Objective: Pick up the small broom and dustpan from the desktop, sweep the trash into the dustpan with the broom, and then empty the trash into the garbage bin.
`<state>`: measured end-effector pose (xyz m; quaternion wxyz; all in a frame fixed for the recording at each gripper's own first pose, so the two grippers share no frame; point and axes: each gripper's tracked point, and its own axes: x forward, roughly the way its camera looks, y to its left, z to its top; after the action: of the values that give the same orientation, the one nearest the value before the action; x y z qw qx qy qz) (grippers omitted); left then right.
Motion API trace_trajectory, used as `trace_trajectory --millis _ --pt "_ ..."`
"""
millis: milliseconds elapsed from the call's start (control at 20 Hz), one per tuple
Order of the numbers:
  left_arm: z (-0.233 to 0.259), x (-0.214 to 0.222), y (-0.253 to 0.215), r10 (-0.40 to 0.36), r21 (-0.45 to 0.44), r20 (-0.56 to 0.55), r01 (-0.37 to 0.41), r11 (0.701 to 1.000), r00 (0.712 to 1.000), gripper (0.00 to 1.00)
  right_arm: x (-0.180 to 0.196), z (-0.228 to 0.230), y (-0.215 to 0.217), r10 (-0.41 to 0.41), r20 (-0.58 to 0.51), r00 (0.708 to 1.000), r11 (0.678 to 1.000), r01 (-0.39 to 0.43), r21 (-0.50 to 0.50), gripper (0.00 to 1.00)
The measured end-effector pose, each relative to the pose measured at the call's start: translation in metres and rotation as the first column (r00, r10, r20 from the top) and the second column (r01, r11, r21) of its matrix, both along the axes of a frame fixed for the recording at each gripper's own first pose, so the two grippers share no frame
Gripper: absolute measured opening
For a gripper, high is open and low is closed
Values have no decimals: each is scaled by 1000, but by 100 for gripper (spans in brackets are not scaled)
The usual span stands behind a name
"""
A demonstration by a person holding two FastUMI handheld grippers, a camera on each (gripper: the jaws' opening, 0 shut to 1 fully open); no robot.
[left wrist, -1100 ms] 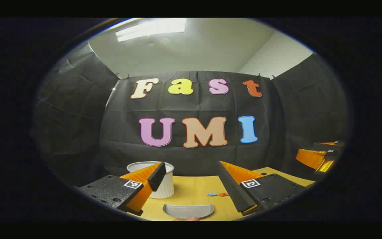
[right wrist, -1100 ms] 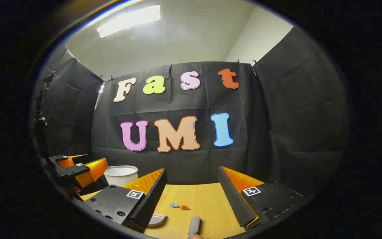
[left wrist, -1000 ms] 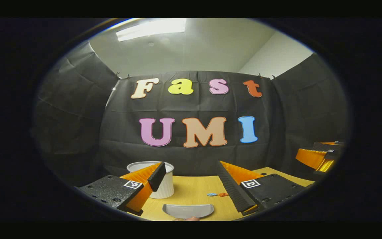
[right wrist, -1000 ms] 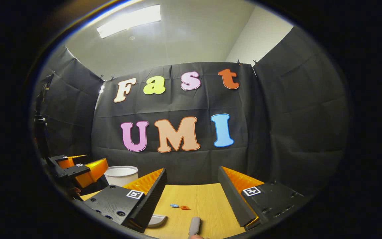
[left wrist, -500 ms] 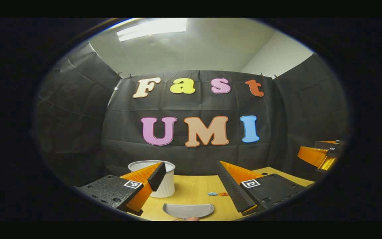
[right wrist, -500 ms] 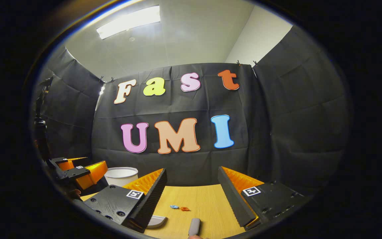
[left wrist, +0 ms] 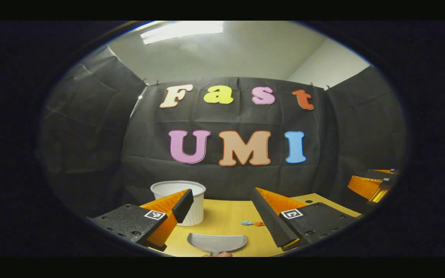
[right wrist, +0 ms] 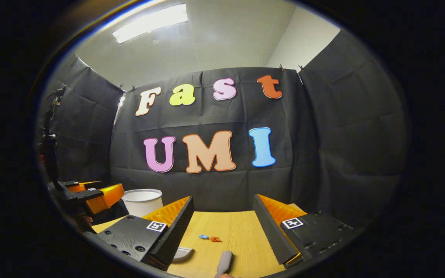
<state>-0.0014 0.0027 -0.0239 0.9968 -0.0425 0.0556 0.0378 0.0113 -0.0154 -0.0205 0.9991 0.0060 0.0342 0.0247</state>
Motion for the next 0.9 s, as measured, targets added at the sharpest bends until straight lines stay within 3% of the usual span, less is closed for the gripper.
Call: trace_trajectory --millis 200,500,900 --pt "4 2 4 40 26 12 -40 999 999 94 6 12 -15 4 27 1000 1000 -5 31 92" --pt "14 9 5 -20 74 51 17 997 999 94 15 22 -8 -55 57 997 995 49 89 92" --pt "21 19 17 -34 71 87 28 997 996 92 24 28 13 -59 83 995 996 53 75 92"
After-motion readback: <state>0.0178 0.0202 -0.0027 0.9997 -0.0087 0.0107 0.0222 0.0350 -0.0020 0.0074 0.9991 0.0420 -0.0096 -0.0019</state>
